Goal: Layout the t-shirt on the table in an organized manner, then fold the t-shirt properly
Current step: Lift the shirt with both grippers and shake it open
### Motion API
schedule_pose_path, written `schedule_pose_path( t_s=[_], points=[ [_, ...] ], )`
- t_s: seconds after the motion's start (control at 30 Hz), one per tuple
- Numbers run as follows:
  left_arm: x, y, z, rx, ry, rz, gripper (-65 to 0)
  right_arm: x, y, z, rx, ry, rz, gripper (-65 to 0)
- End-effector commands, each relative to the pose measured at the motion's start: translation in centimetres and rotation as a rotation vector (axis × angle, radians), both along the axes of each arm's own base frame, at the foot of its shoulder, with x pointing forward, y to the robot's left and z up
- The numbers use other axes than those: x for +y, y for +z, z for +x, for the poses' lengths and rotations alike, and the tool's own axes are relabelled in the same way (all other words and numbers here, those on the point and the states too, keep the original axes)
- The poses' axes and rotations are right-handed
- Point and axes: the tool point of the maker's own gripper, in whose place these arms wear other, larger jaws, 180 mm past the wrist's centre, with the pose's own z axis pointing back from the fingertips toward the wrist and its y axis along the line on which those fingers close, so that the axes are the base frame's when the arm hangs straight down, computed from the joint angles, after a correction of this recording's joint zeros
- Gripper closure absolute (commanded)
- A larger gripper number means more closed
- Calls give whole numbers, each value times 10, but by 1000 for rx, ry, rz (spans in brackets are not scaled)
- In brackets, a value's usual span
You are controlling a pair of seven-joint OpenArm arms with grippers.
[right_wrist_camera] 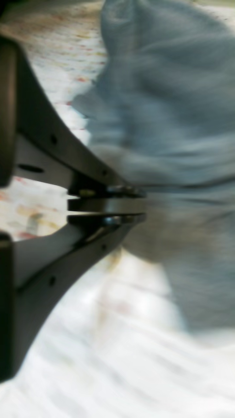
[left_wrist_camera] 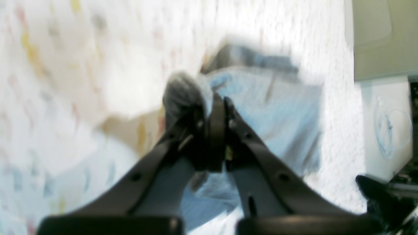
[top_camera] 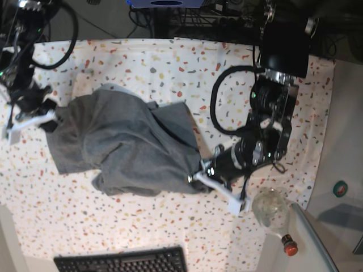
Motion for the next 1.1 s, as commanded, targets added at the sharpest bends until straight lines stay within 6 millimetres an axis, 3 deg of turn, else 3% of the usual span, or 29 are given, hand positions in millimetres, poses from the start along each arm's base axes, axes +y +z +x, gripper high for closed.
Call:
schedule_pose_path(
  t_s=[0.0,0.07,0.13,0.2,0.27,0.4,0.47,0.53,0.63,0.7,0.8,0.87,1.07],
  points=[
    [-14,24,21,-62,-30,-5,0,-5,20,28,-62,16,3,0],
    [-33,38,41,-86,-86,31,0,-17,31,57,-38,45,1,0],
    [-53,39,46,-87,-150,67,0,-24,35,70,21,76,13,0],
    [-67,29,39,-61,-179,66,0,-26,34,66,51,82,22,0],
    [-66,1,18,3,-173,61,0,-28,25,47,64,44,41,0],
    [-39,-33,2,54,-73,43,0,2,-5,0,130,26,116,-17],
    [-23,-44,-5,75,-37,47,0,30,-15,-17,156,49,156,-186],
    [-8,-51,-10,87,-20,64,0,58,-21,-30,178,101,179,-281],
    [10,-66,-23,121,-7,94,0,103,-33,-37,176,193,193,-290],
    [15,-74,-33,141,-6,102,0,120,-40,-41,185,225,209,-294],
    [21,-76,-45,143,-14,115,0,125,-48,-60,207,164,252,-291],
    [26,-74,-53,132,-22,126,0,102,-55,-78,204,-31,257,-293],
    [46,-80,-78,147,-35,166,0,103,-79,-82,216,-117,260,-395]
  ],
)
